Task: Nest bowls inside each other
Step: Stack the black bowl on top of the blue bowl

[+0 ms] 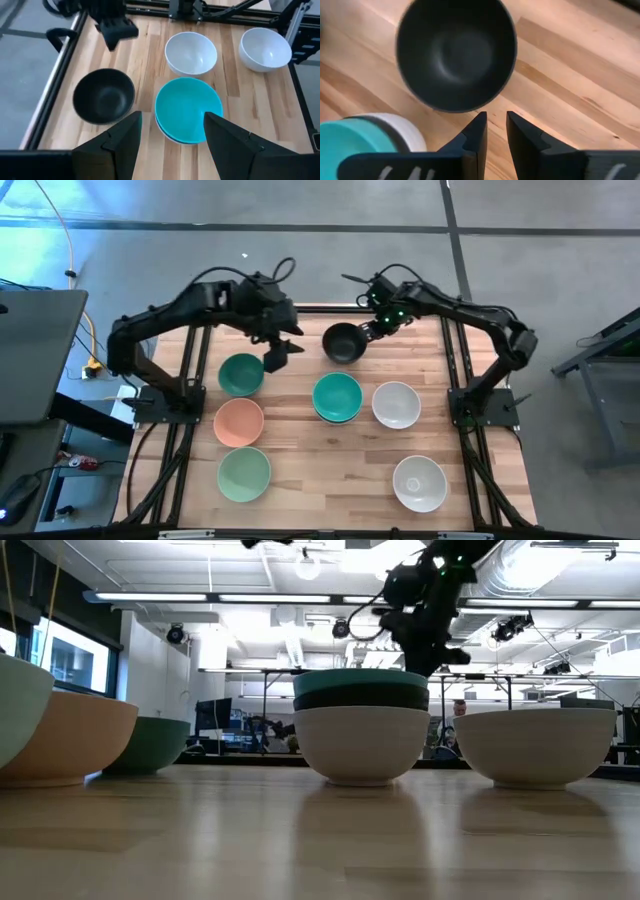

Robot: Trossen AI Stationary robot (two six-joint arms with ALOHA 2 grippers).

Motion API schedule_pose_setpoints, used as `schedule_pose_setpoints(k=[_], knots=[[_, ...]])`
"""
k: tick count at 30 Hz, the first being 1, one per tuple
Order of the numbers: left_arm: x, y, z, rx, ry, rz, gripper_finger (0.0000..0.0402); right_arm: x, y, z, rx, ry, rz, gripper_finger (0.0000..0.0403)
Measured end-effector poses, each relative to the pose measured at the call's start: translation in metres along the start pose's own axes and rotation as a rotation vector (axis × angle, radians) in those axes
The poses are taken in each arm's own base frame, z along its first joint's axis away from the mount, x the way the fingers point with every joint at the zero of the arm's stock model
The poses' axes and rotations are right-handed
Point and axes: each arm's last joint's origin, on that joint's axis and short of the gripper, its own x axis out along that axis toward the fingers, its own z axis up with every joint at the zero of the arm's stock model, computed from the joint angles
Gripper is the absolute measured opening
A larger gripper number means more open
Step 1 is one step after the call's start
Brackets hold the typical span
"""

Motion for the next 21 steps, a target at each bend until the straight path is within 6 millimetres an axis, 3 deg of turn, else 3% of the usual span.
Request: schedule_pose_setpoints(k=[8, 21], knots=[[-0.036, -0.006, -0.011, 0.025, -0.025, -0.009, 0.0205, 0.017, -0.010, 0.012, 0.069, 0.007, -0.021, 0.0099], [-0.082, -0.012, -0.024, 0.077, -0.112, -0.005, 0.0204, 0.041, -0.016, 0.024, 0.092, 0.016, 0.001, 0.0102]])
